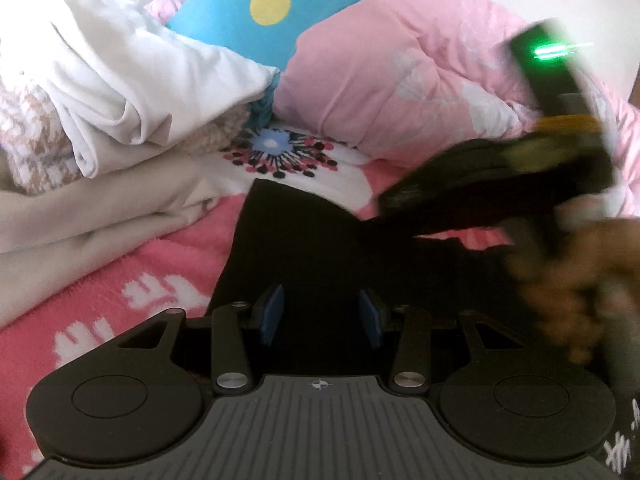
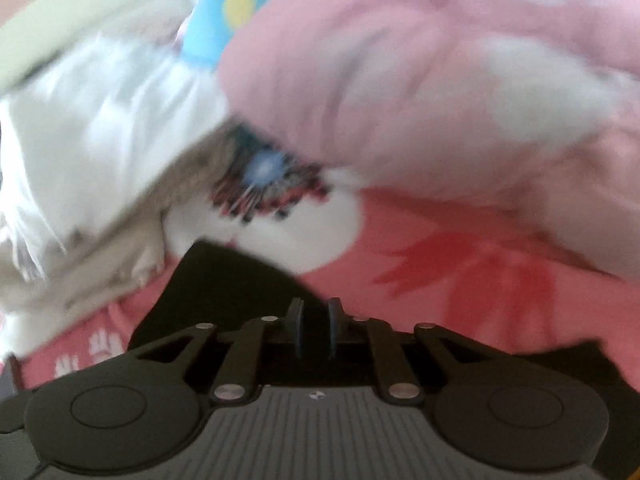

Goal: Fold clothes

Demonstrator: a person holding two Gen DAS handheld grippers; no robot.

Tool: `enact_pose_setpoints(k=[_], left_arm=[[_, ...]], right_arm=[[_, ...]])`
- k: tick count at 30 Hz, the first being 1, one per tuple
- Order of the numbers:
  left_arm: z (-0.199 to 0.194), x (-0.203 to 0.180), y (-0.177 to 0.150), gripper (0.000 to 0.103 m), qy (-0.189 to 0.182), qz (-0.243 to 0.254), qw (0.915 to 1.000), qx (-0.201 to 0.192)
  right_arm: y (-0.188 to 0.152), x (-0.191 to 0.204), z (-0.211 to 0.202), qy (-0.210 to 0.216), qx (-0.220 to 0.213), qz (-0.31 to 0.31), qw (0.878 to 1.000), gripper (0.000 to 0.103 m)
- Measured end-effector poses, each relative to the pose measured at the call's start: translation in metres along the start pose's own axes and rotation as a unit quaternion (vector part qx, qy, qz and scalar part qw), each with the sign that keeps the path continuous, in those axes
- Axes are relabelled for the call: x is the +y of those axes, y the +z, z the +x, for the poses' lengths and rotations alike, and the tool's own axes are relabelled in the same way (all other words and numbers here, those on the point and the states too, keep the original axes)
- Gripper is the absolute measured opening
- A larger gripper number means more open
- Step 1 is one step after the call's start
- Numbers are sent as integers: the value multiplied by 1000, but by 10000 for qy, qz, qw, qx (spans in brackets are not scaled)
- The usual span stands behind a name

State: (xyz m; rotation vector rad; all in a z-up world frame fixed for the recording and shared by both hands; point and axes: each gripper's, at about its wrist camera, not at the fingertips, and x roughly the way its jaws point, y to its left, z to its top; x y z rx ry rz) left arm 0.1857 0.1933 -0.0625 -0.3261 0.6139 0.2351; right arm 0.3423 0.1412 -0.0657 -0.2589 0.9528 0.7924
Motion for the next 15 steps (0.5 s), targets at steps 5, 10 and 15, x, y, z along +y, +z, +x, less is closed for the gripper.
enact_pose_setpoints(k=[5, 10, 15], left_arm=[[-3, -2, 0, 42, 93, 70, 9999, -71], [-6, 4, 2, 43, 65, -245, 9997, -45], [-6, 9, 3, 44, -1, -700, 9975, 31]], right_arm=[[15, -5, 6, -38, -328, 536, 9980, 13], [10, 6, -25, 287, -373, 360, 9982, 15], [10, 23, -33, 684, -203, 14, 9975, 19]])
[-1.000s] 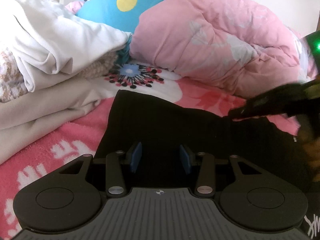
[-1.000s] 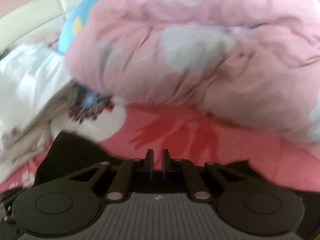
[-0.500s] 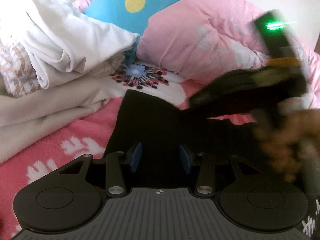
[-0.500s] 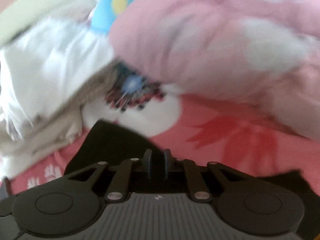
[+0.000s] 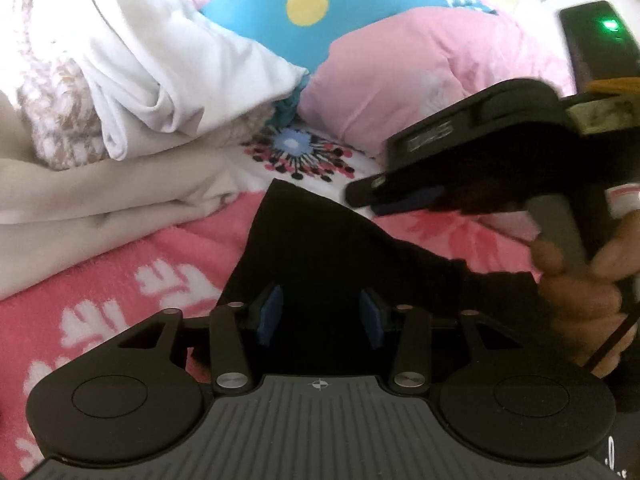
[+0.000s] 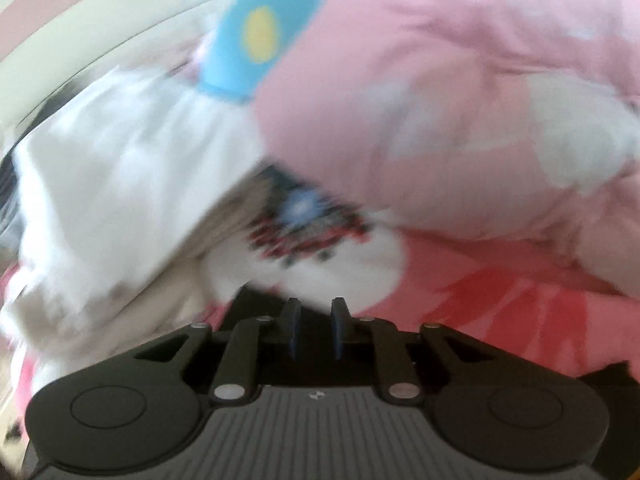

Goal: Fold clothes

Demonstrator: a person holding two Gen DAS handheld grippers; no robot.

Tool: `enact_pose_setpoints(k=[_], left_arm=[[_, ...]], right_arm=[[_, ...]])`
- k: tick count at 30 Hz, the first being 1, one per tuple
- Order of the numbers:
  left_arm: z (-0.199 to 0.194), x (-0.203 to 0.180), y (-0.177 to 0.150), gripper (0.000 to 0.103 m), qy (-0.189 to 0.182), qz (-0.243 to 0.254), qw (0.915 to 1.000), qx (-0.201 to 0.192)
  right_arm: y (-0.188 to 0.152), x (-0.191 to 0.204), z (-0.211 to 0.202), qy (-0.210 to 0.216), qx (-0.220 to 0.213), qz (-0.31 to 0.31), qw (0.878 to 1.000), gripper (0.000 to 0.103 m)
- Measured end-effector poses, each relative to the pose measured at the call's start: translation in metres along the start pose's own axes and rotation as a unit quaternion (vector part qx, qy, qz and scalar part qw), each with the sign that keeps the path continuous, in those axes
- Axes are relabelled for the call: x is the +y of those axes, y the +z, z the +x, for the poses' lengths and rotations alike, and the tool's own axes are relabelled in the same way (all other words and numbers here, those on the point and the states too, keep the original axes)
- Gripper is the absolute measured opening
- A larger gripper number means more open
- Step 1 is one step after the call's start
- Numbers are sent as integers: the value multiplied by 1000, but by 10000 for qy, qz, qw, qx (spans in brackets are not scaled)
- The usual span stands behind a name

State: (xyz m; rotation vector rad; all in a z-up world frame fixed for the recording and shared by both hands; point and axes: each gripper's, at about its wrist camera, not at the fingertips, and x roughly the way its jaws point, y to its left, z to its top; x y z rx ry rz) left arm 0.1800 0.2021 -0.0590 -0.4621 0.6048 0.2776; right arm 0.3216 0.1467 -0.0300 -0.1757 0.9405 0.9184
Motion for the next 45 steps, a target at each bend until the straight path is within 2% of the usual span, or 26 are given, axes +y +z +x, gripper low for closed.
enact_pose_setpoints(k=[6, 10, 15, 18, 19, 23, 26, 29, 32, 35, 36, 40, 42, 45], left_arm=[[-1, 4, -1, 44, -15, -77, 10000, -16], [0, 1, -2, 44, -5, 31, 10000, -51], [-4, 7, -2, 44, -26, -77, 9999, -99], [-6, 13, -3, 44, -54, -272, 9995, -113], [-8, 14, -4, 44, -41, -301, 9994, -136], [-17, 14, -5, 44, 16, -318, 9988, -369], [-16, 13, -4, 44, 35, -315, 9985, -443], [-16, 13, -5, 44, 100, -280, 9985, -466], [-19, 12, -5, 45, 139, -189, 9981, -575], [-18, 4, -7, 47, 245, 178, 9973, -676], [-17, 0, -9, 48, 294, 313, 9969, -659], [-17, -19, -12, 49, 513, 811, 9933, -643], [-20, -31, -12, 49, 432, 1000, 9922, -601], [-18, -48, -13, 50, 218, 1144, 9925, -382]], right_arm=[[12, 22, 61, 198, 477, -437, 9977, 18], [35, 21, 81, 29, 129, -324, 9994, 18], [30, -4, 35, -257, -599, 287, 9975, 18], [27, -19, 7, -429, -1038, 660, 9915, 19], [21, -30, -15, -585, -1298, 885, 9859, 19], [-23, -74, -124, -1072, -2279, 1694, 9528, 19], [-74, -100, -209, -1318, -2767, 2128, 9278, 19], [-130, -121, -287, -1804, -3190, 2405, 8988, 19], [-179, -125, -353, -2324, -3418, 2586, 8731, 19], [-229, -125, -401, -2655, -3560, 2725, 8535, 20], [-243, -128, -411, -2751, -3576, 2754, 8489, 22], [-277, -157, -409, -2954, -3312, 2886, 8484, 23], [-294, -172, -408, -3051, -3174, 2951, 8480, 23], [-307, -207, -391, -3064, -2917, 2983, 8556, 23]])
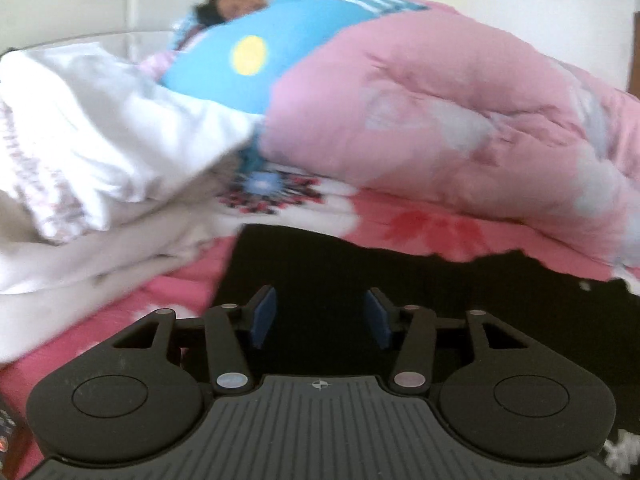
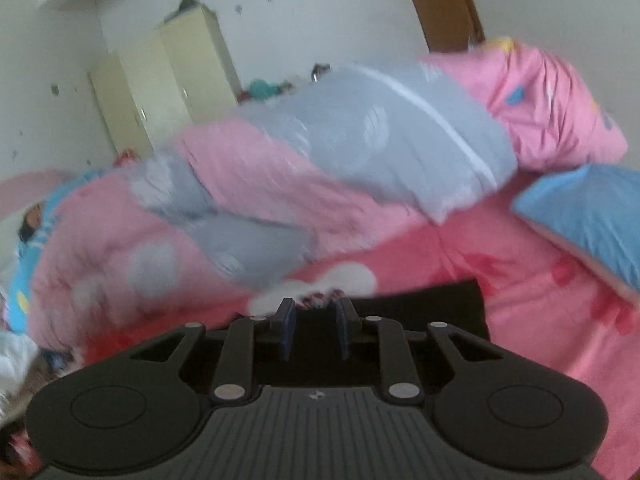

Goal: Fold clothes

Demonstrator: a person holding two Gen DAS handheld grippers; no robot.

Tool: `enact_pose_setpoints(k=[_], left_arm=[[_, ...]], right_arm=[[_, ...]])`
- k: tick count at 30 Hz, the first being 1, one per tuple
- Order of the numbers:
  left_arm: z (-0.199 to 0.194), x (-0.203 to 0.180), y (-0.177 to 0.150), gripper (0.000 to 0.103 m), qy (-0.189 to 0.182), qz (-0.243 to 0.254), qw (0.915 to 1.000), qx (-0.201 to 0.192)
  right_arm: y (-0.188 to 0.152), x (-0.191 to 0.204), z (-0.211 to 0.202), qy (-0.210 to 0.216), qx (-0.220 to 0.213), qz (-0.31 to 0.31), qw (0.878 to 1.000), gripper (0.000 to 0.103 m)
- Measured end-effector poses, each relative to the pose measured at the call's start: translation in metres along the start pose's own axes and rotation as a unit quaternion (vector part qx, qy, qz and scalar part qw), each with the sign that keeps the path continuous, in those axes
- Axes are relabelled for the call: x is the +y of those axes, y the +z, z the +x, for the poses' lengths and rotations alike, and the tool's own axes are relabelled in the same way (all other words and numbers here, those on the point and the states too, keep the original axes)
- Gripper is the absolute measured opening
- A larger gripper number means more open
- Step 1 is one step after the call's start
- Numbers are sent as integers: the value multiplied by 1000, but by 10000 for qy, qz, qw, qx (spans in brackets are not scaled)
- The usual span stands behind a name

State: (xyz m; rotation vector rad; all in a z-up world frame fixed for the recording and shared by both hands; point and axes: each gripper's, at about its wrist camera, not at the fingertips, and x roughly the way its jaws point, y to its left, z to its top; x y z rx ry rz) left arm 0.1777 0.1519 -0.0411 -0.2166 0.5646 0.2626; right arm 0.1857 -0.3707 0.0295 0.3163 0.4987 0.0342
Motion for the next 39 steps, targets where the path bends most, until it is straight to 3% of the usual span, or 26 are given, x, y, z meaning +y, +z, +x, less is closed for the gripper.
enact_pose_setpoints(k=[3, 9, 12, 15, 18, 19, 25, 29, 31, 34, 37, 39], left_arm=[[6, -16, -1, 51, -151, 119, 9995, 238], [19, -21, -13, 51, 71, 179, 9986, 487], [18, -16, -13, 51, 76, 131, 9987, 484], [18, -13, -11, 51, 89, 120, 9985, 518], [15, -12, -8, 51, 140, 100, 9982, 577], [12, -11, -7, 51, 173, 72, 9980, 596], [-14, -7, -1, 53, 278, -125, 9967, 755], [-35, -6, -7, 54, 208, -146, 9960, 856], [-47, -5, -10, 54, 184, -121, 9958, 893], [-63, -4, -16, 54, 150, -82, 9953, 948], [-80, -3, -21, 55, 115, -44, 9949, 1003], [-92, -4, -25, 55, 73, 7, 9945, 1041]], right_arm=[[-8, -24, 35, -39, 282, -23, 9996, 23], [-19, -68, 105, 30, 765, 147, 9970, 23], [-18, -104, 126, -406, 862, 299, 9950, 22], [-14, -157, 113, -421, 592, 1089, 9914, 18], [-16, -190, 88, -1015, 297, 1442, 9839, 20], [-17, -195, 80, -970, 265, 1564, 9826, 21], [-27, -168, 46, 155, 384, 1628, 9858, 22], [-41, -153, 54, 936, 832, 1832, 9751, 23], [-50, -163, 57, 663, 1076, 2040, 9708, 22], [-54, -190, 35, 449, 860, 2491, 9636, 24], [-56, -197, -12, 1, 579, 2311, 9712, 24], [-61, -197, -49, 103, 456, 2242, 9734, 25]])
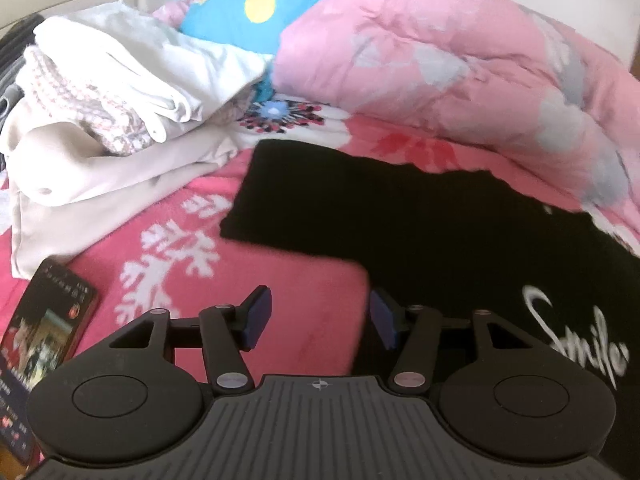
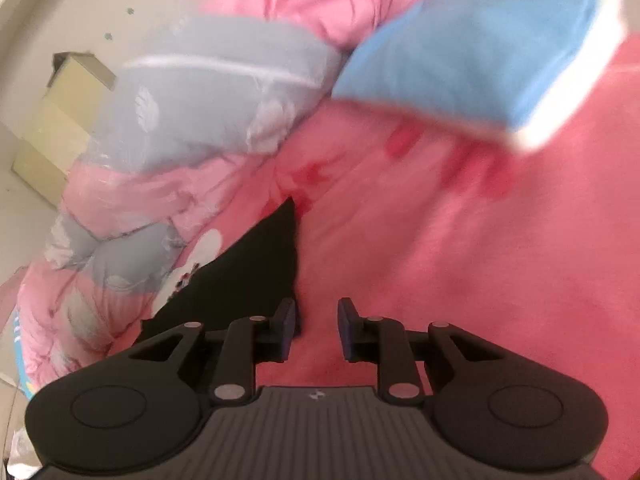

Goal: Fold clothes

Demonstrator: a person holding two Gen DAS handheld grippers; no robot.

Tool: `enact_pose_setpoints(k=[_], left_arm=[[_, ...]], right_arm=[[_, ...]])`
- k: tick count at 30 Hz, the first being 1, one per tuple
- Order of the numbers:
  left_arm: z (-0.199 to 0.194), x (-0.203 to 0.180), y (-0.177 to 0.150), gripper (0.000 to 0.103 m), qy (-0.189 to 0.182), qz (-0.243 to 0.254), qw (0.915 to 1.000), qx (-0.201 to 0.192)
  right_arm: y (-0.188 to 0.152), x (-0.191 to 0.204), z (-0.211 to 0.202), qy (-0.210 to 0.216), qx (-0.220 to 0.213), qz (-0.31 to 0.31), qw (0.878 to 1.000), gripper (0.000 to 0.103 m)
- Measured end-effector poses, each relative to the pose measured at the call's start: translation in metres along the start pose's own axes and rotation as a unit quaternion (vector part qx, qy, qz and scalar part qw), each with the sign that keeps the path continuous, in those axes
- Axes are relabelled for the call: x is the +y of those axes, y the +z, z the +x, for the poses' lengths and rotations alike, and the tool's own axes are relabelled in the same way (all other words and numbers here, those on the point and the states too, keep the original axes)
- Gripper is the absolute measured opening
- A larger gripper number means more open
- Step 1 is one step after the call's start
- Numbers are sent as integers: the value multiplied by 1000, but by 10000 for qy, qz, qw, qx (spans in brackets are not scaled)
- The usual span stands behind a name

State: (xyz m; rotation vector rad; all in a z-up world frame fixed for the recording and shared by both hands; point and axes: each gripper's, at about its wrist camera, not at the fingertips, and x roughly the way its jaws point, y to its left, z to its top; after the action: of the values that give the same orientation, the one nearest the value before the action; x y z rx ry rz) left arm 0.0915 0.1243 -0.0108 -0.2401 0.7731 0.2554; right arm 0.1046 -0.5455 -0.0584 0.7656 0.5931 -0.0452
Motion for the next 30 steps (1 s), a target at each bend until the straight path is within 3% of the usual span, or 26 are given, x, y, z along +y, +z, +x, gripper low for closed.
enact_pose_setpoints(k=[7, 12, 13, 17, 21, 26, 30], left_arm=[[-43, -26, -28, 61, -495, 747, 9960, 18], [-64, -55, -53, 69, -853, 1432, 9860, -22], [-66, -62, -58, 69, -884, 1532, 9842, -15], [-66, -86, -82, 73, -1114, 1878, 9757, 173], [-65, -103, -108, 75, -1051, 2305, 9671, 239], [-70, -105, -129, 78, -876, 2557, 9628, 60], [-74, -98, -136, 87, -760, 2472, 9659, -127]], right_arm=[[-41, 59, -111, 706, -354, -1084, 9910, 34], [-96, 133, -131, 1248, -187, -2593, 9575, 47], [-109, 143, -122, 1246, -75, -2726, 9540, 52], [-163, 181, -85, 1202, 415, -3179, 9396, 53], [-207, 195, -47, 854, 874, -3143, 9414, 52], [-243, 180, -56, 435, 932, -3210, 9415, 52], [-257, 163, -71, 227, 904, -3289, 9397, 52]])
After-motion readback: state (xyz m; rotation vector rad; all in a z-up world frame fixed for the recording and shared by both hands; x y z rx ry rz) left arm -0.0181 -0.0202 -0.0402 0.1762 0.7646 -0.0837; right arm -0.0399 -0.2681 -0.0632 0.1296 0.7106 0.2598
